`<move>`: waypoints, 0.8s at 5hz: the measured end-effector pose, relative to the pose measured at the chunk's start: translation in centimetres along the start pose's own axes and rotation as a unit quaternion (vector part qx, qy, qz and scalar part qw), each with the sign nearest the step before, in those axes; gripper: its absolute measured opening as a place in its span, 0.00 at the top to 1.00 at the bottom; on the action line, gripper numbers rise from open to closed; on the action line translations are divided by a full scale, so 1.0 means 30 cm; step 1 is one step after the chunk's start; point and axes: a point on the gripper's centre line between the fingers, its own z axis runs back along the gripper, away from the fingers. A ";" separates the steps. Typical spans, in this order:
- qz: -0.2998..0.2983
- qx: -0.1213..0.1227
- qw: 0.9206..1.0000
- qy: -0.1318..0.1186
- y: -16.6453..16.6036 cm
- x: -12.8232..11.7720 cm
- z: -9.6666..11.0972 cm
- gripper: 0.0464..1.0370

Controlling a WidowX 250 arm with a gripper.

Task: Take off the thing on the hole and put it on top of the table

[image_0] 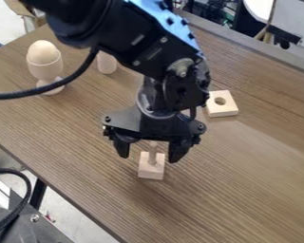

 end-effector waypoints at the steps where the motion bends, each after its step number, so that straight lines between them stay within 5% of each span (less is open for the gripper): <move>1: 0.001 0.001 1.000 0.000 0.001 -0.008 -0.015 0.05; 3: 0.011 -0.042 0.999 -0.031 0.007 -0.021 -0.043 0.05; 4: 0.015 -0.039 0.998 -0.037 0.010 -0.016 -0.047 0.05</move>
